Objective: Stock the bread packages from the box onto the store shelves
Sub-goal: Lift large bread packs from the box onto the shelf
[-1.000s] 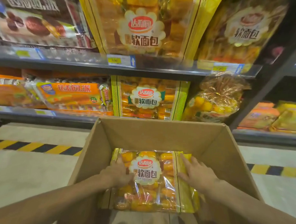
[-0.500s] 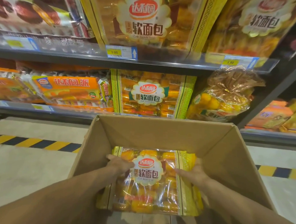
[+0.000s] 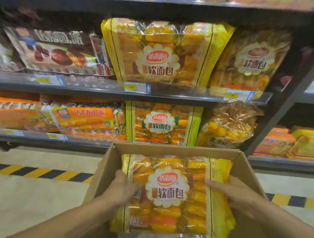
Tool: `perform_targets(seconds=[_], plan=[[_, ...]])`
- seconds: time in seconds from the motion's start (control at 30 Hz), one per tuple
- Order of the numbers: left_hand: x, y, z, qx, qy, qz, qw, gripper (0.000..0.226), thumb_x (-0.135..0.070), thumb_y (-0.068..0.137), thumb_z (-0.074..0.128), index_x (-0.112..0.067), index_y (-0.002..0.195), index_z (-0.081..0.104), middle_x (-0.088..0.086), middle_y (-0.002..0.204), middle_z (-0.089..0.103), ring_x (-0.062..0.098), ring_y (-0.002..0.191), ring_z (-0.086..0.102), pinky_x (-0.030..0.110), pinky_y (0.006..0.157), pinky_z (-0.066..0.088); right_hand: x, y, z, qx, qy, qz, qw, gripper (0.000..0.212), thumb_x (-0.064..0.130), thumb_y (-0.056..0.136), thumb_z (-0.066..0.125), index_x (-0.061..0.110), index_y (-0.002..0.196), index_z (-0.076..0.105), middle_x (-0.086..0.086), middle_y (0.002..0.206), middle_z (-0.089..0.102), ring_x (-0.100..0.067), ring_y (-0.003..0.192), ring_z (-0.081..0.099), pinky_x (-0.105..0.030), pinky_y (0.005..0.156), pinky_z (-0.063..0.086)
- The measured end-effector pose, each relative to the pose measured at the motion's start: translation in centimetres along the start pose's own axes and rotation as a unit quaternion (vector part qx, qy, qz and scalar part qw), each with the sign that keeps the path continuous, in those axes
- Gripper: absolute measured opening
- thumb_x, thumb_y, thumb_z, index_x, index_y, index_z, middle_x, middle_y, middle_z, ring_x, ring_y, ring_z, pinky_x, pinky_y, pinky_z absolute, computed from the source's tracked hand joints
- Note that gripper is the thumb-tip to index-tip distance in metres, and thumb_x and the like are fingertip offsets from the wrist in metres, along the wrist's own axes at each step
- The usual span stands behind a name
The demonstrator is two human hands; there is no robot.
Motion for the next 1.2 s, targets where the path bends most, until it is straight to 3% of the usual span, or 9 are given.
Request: perform_targets(seconds=[0.1,0.27,0.43,0.53,0.67,0.83,0.93,1.07,1.2], plan=[[-2.2,-3.0,-1.9,-0.037,0.015,0.134,0.990,0.040,-0.031,0.090,0.070,-0.045,0.121,0.049,-0.007,0.114,0.067,0.016,0.106,0.066,0.047,0.095,0.055,3.5,-2.7,-1.4,-0.043,-0.004,-0.078,0.996,0.055,0.043,0.069,0.088,0.030,0.118,0.067,0.006,0.097,0.082,-0.019,0.089,0.079,-0.040,0.075,0.060],[-6.9,-7.6,-6.1,-0.100,-0.069,0.274,0.954,0.047,-0.033,0.089,0.071,-0.051,0.124,0.046,-0.024,0.109,0.066,-0.004,0.100,0.061,0.022,0.078,0.052,10.8,-6.6,-1.8,-0.087,-0.014,-0.211,0.974,0.041,0.040,0.080,0.081,0.031,0.117,0.067,0.017,0.091,0.081,-0.003,0.077,0.078,-0.021,0.057,0.057],[-12.1,-10.9,-12.1,-0.159,-0.067,0.383,0.907,0.048,-0.044,0.072,0.070,-0.054,0.115,0.050,-0.051,0.098,0.060,-0.022,0.100,0.057,0.010,0.078,0.042,19.1,-9.8,-0.3,-0.123,-0.032,-0.362,0.924,0.036,0.034,0.075,0.082,0.024,0.109,0.073,0.022,0.084,0.079,0.004,0.070,0.075,-0.017,0.061,0.054],[-14.9,-12.8,-16.0,-0.205,-0.079,0.444,0.869,0.049,-0.039,0.075,0.074,-0.048,0.121,0.057,-0.033,0.111,0.069,-0.006,0.108,0.064,0.025,0.094,0.048,24.6,-12.1,1.2,-0.139,-0.051,-0.452,0.879,0.024,0.028,0.080,0.080,0.023,0.102,0.073,0.030,0.071,0.074,0.014,0.059,0.066,-0.004,0.048,0.044],[-19.2,-14.8,-20.9,-0.246,-0.067,0.541,0.802,0.048,-0.028,0.085,0.072,-0.037,0.130,0.059,-0.014,0.126,0.070,0.009,0.120,0.064,0.038,0.101,0.050,31.7,-15.0,3.5,-0.153,-0.086,-0.564,0.807,0.037,0.042,0.078,0.077,0.026,0.110,0.074,0.033,0.093,0.076,0.016,0.083,0.070,-0.006,0.065,0.052],[-25.3,-16.2,-27.9,-0.310,-0.033,0.626,0.714,0.048,-0.042,0.091,0.072,-0.042,0.134,0.052,-0.013,0.133,0.065,0.011,0.125,0.060,0.051,0.107,0.046,40.2,-17.0,7.0,-0.195,-0.071,-0.639,0.741,0.020,0.027,0.089,0.077,0.027,0.083,0.058,0.044,0.052,0.057,0.022,0.053,0.057,-0.002,0.048,0.042],[-28.4,-15.8,-31.7,-0.359,-0.037,0.658,0.661,0.050,-0.045,0.089,0.072,-0.037,0.133,0.051,-0.005,0.133,0.064,0.017,0.125,0.060,0.054,0.107,0.045,45.0,-16.6,8.8,-0.208,-0.042,-0.688,0.694,0.031,0.041,0.083,0.083,0.020,0.105,0.073,0.032,0.082,0.075,0.017,0.078,0.068,-0.011,0.072,0.055],[-31.8,-13.9,-35.5,-0.388,-0.066,0.661,0.638,0.058,-0.048,0.089,0.072,-0.033,0.136,0.043,-0.004,0.130,0.065,0.013,0.118,0.065,0.051,0.103,0.050,50.1,-15.6,11.2,-0.197,-0.009,-0.736,0.647,0.075,0.059,0.075,0.084,0.020,0.135,0.063,0.008,0.125,0.073,-0.010,0.116,0.070,-0.041,0.103,0.055],[-33.6,-10.8,-37.8,-0.408,-0.052,0.627,0.662,0.056,-0.044,0.092,0.068,-0.033,0.137,0.037,-0.016,0.123,0.064,0.005,0.114,0.064,0.047,0.103,0.050,52.2,-13.0,13.1,-0.206,-0.031,-0.712,0.671,0.066,0.043,0.085,0.083,0.021,0.141,0.057,0.016,0.124,0.069,-0.003,0.112,0.067,-0.016,0.094,0.053]])
Point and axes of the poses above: each hand's wrist, its own y-axis towards the middle knuckle, its own z-axis out of the palm, x = y × z, the point moved 3 cm from there along y, towards the middle knuckle
